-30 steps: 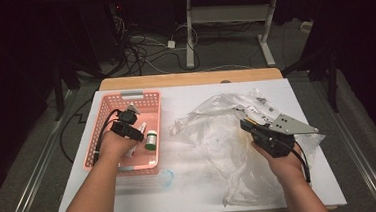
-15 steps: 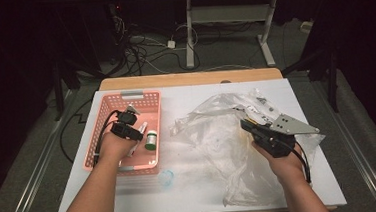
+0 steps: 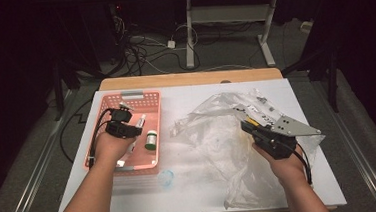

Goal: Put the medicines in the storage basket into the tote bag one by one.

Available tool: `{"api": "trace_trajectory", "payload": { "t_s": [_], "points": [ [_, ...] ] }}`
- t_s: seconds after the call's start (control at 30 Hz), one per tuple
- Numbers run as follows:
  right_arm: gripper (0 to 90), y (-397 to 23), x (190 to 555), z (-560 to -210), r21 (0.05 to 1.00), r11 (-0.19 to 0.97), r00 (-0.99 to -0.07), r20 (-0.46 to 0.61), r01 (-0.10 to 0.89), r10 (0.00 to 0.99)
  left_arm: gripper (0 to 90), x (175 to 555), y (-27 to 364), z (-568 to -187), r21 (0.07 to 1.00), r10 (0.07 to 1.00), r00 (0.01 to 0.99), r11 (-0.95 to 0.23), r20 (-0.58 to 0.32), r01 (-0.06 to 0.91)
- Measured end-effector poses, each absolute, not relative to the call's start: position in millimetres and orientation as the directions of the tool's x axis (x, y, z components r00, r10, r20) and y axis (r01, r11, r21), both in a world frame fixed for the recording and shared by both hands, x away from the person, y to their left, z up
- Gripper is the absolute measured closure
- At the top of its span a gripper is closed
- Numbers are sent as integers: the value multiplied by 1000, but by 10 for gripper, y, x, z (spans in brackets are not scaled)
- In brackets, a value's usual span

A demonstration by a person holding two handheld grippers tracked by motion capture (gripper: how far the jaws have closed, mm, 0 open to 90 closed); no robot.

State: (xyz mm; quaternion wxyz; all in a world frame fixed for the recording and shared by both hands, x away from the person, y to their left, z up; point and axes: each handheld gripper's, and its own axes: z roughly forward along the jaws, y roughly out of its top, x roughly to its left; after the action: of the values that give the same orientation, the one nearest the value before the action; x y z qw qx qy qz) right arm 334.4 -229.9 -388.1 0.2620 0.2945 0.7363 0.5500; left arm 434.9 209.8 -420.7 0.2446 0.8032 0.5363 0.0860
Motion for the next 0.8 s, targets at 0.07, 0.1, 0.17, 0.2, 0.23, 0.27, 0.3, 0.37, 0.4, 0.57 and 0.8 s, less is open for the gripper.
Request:
{"api": "trace_trajectory", "payload": {
  "t_s": [0.07, 0.1, 0.17, 0.2, 0.23, 0.27, 0.3, 0.37, 0.4, 0.57, 0.8],
  "points": [
    [900, -2311, 3311, -3858, 963, 227, -691, -66, 145, 720, 671, 4298, 2076, -4183, 504, 898, 424, -312, -121, 805],
    [900, -2311, 3300, -3854, 963, 228, -694, -65, 145, 717, 671, 4275, 2069, -4171, 517, 896, 427, -311, -119, 797],
    [900, -2309, 3283, -3846, 960, 242, -697, -75, 144, 713, 672, 4230, 2069, -4144, 546, 894, 429, -295, -133, 784],
    [900, -2309, 3283, -3846, 960, 242, -697, -75, 144, 713, 672, 4208, 2071, -4129, 557, 892, 432, -295, -131, 777],
    [900, -2309, 3259, -3836, 959, 244, -698, -75, 145, 712, 672, 4186, 2072, -4116, 568, 892, 433, -292, -128, 770],
    [900, -2308, 3244, -3834, 958, 251, -700, -82, 142, 709, 671, 4165, 2072, -4105, 579, 893, 432, -287, -126, 763],
    [900, -2308, 3244, -3834, 958, 251, -700, -82, 142, 709, 671, 4145, 2073, -4096, 589, 892, 434, -285, -125, 756],
    [900, -2311, 3215, -3833, 956, 263, -699, -99, 131, 708, 672, 4107, 2075, -4087, 606, 893, 433, -278, -124, 745],
    [900, -2319, 3204, -3835, 957, 255, -698, -90, 136, 710, 672, 4088, 2073, -4086, 614, 892, 435, -278, -120, 739],
    [900, -2358, 3191, -3871, 959, 247, -697, -84, 137, 712, 672, 4002, 2077, -4068, 666, 886, 454, -282, -95, 690],
    [900, -2349, 3202, -3889, 959, 250, -699, -86, 136, 710, 672, 3938, 2148, -4046, 722, 876, 464, -238, -129, 650]
  ]
}}
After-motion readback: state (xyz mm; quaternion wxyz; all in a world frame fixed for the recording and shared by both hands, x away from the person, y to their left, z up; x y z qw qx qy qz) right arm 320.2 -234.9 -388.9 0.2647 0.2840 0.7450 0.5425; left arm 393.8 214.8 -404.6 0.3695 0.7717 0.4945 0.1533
